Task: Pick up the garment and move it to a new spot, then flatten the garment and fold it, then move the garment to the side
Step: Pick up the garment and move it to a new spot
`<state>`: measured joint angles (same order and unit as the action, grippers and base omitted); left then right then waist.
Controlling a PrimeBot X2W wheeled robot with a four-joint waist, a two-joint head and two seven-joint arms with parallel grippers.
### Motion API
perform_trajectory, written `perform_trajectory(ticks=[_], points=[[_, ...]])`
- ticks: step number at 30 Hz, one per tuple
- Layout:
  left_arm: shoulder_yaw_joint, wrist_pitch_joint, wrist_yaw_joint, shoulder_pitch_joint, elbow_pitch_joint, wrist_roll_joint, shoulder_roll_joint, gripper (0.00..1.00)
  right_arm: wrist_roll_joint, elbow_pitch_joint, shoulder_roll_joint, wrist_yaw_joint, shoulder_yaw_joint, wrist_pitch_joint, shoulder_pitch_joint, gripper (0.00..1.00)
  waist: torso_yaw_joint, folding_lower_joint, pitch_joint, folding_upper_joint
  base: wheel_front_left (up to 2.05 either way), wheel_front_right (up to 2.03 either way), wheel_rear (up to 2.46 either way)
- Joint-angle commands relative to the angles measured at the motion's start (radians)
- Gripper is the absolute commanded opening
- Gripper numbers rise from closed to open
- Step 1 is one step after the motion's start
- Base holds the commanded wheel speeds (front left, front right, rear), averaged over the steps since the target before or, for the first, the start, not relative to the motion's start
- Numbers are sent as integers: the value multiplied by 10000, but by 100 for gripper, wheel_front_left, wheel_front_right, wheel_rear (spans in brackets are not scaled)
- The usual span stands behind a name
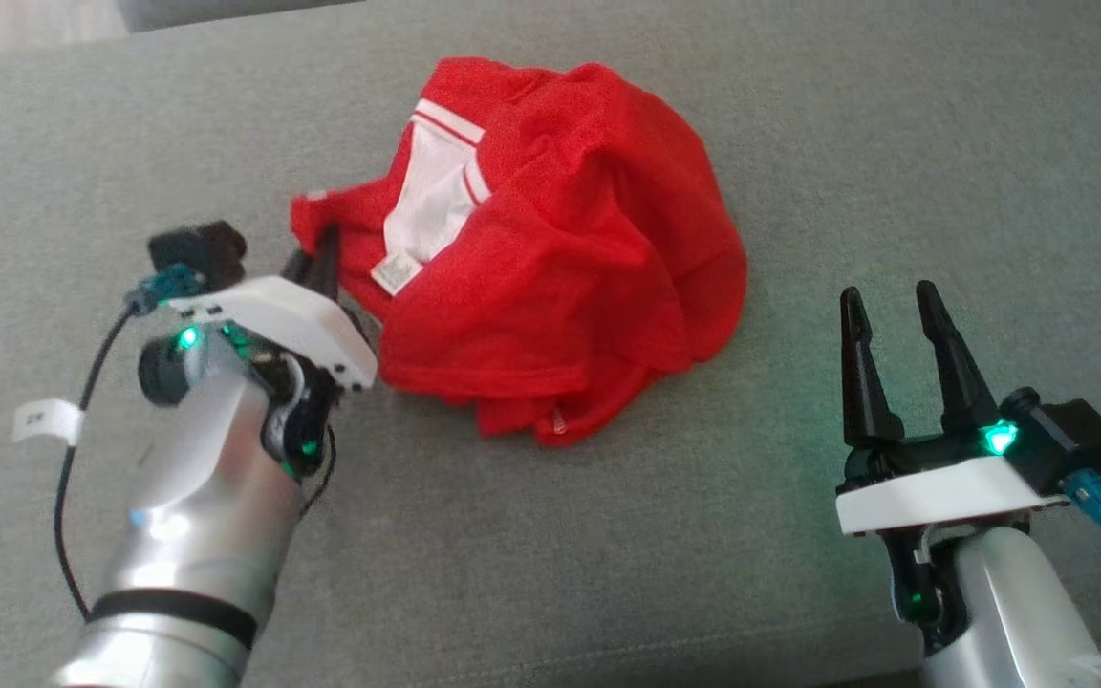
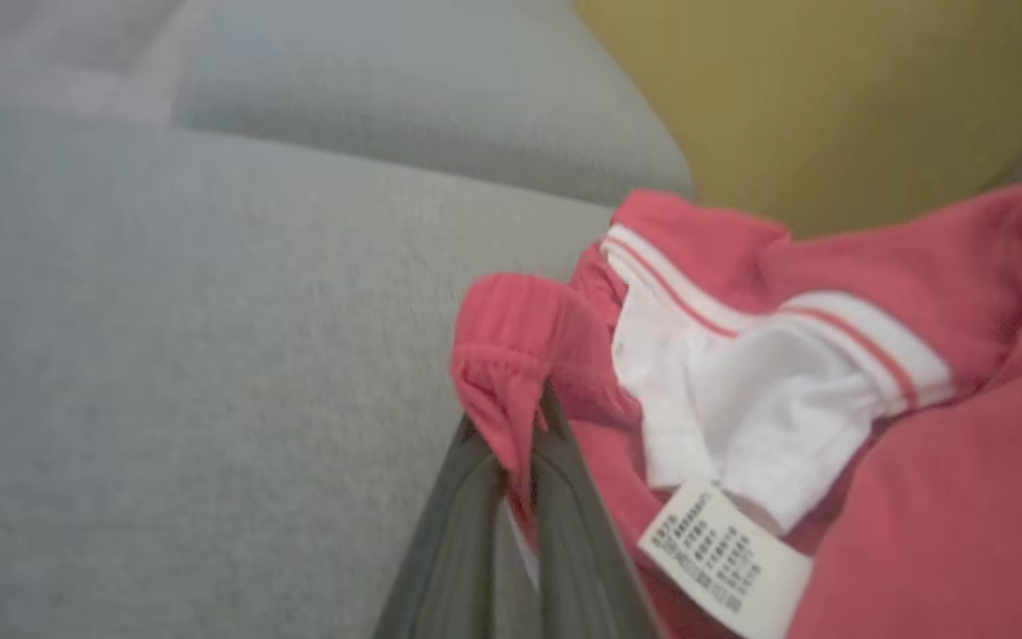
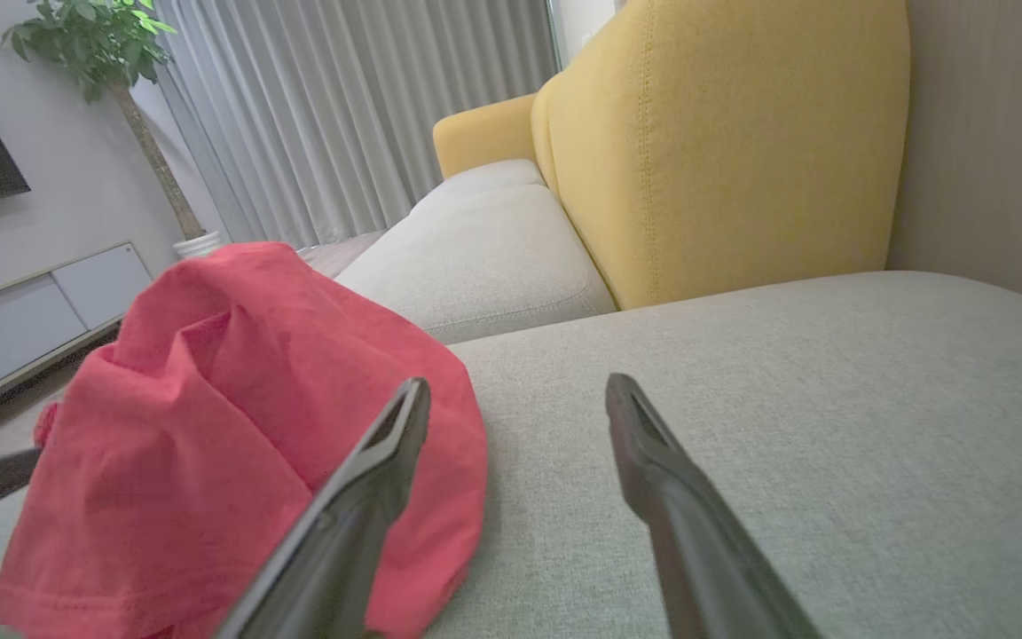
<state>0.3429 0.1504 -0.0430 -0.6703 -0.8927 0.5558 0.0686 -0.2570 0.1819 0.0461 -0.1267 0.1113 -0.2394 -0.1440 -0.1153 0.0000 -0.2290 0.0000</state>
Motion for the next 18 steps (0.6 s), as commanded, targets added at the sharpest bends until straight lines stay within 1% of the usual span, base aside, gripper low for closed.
perform_trajectory(ticks=[1, 4, 8, 9, 13, 18], points=[[-315, 518, -41, -714, 500, -106, 439, 0, -60, -227, 41, -40, 171, -160, -245, 100, 253, 0, 250, 0, 0, 0, 0], [-471, 885, -130, -951, 1091, -153, 610, 0, -84, -168, 41, -40, 150, -176, -254, 100, 518, 0, 539, 0, 0, 0, 0], [-822, 1055, -47, -1258, 2372, -302, 1039, 0, -121, -92, 41, -40, 96, -189, -184, 100, 948, 0, 911, 0, 0, 0, 0], [-822, 1055, -47, -1258, 2372, -302, 1039, 0, -121, -92, 41, -40, 96, -189, -184, 100, 948, 0, 911, 0, 0, 0, 0], [-1270, 1044, 254, -1429, 3645, -415, 1697, 0, -173, -2, 41, -40, 158, -198, -119, 100, 1281, 0, 1163, 0, 0, 0, 0], [-1724, 394, 678, -1218, 4649, -496, 2777, 0, -254, 30, 41, -40, 195, -207, -100, 100, 1593, 0, 1276, 0, 0, 0, 0]])
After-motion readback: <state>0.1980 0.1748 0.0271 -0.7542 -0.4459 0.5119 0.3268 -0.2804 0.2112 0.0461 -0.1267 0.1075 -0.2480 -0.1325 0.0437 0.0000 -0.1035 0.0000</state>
